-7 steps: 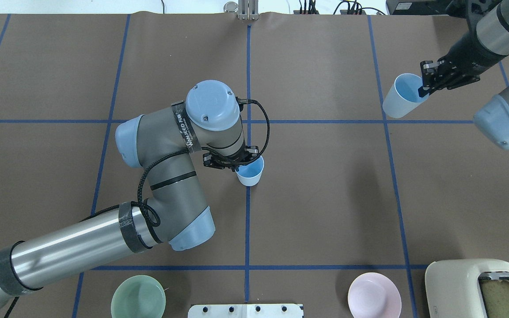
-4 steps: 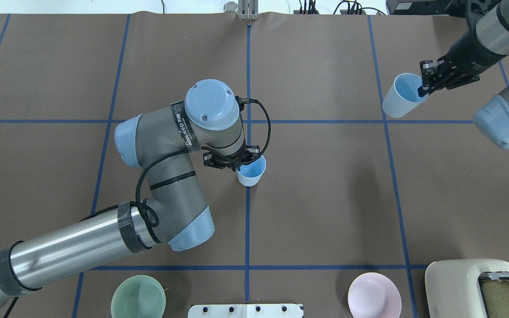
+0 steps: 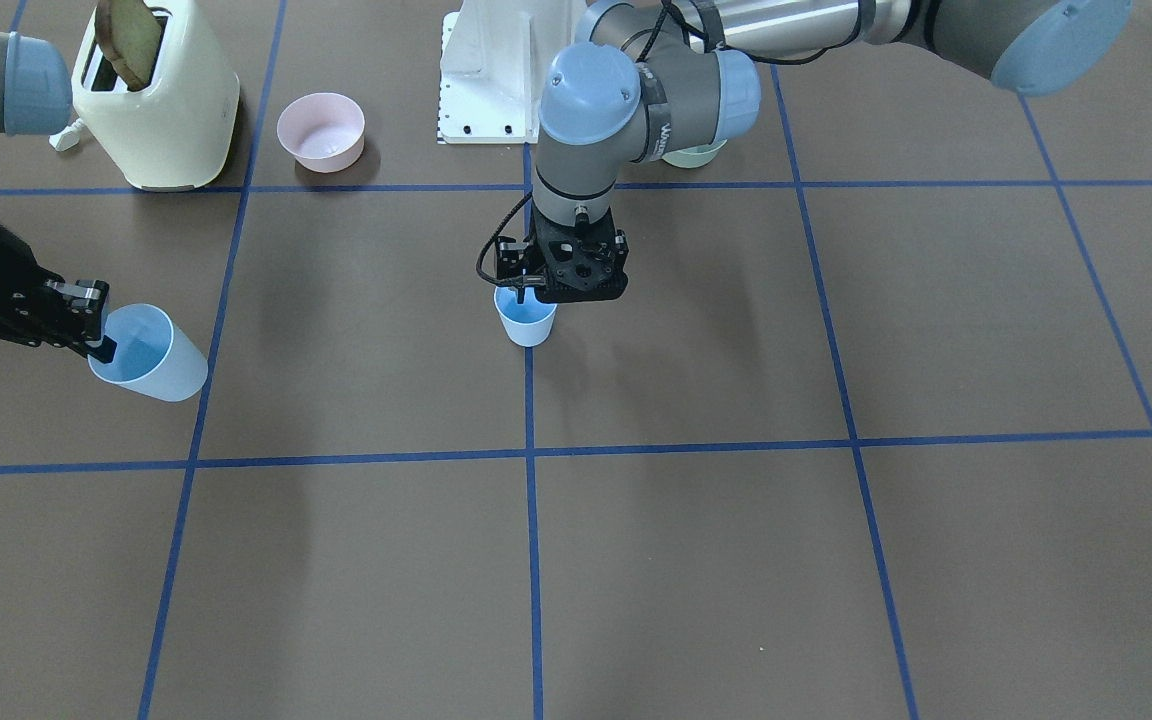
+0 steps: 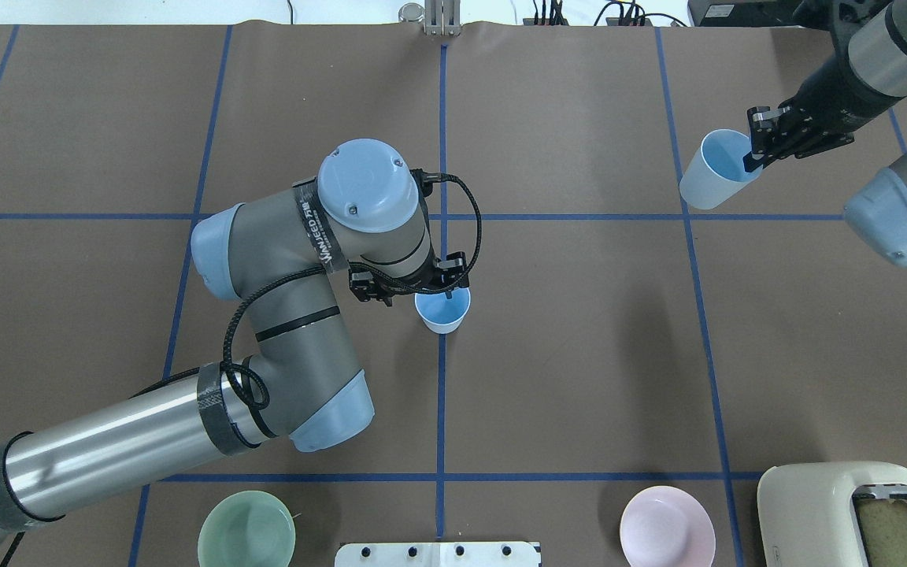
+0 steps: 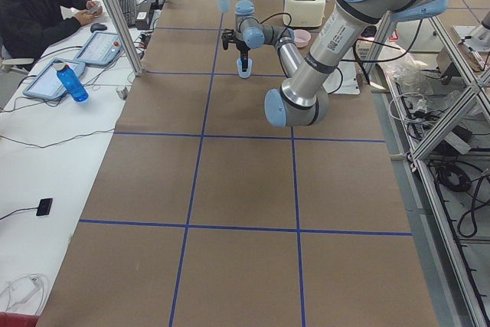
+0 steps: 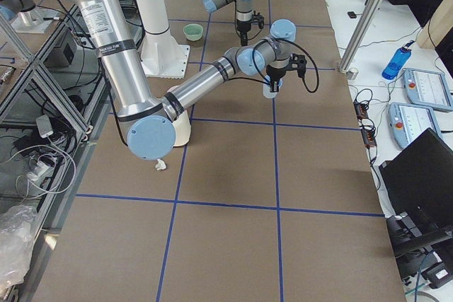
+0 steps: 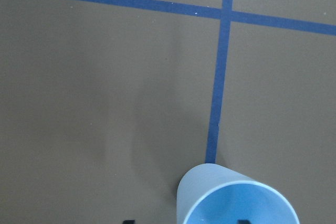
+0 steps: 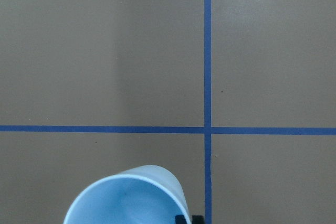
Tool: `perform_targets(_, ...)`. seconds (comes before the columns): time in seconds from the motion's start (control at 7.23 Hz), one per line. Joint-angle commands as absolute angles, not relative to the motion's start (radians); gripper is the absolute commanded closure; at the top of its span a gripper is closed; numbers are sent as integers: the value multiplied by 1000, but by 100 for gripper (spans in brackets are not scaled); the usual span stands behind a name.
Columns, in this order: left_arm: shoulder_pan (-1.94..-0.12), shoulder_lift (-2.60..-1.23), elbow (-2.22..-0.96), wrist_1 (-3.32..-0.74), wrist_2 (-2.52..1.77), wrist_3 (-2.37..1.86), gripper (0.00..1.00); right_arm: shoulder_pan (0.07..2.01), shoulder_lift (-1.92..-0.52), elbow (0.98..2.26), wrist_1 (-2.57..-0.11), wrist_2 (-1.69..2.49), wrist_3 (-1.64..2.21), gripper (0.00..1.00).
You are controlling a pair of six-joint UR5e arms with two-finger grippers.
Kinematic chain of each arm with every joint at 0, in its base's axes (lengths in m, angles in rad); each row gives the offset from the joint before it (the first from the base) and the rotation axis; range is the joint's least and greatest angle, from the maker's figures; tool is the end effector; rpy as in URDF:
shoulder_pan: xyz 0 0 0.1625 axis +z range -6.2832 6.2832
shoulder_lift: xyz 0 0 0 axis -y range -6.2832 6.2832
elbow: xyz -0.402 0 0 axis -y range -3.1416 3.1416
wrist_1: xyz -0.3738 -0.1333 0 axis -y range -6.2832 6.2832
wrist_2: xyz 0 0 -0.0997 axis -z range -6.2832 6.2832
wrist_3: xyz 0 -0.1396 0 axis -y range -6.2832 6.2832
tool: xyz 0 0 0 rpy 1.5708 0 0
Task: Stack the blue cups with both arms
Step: 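Carry the left gripper's cup to the table centre while the right gripper lifts its cup, then release the centre cup and withdraw the left gripper while the right gripper moves inward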
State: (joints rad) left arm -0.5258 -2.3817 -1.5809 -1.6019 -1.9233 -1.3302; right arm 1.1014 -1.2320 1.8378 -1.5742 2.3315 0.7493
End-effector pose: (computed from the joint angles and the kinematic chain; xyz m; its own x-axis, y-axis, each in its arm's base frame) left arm 0.5717 -0.4302 0.1771 0.6117 -0.0964 -0.7852 0.1035 0.9938 -0.0414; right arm -0.2295 -0.5343 0.3556 0.5975 0.0056 0.8019 -0.0468 0.9985 0.0279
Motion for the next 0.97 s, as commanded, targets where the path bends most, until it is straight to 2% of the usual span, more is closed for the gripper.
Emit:
perform_targets(0.0,-583,-2262,-1754,-1582,-1956,-1246,3,1085,-1215,1841,-1574,2329,805,100)
perform_targets(0.55,-829,-2079,-1940,-1436,-2091,-859,3,935,-1120,1878,-1572,2240,1069,100)
perform_targets(0.83,-946,-1999,-1968,-1433,-2109,-688,3,870,-1077,1884,-1574,2192,1145,100)
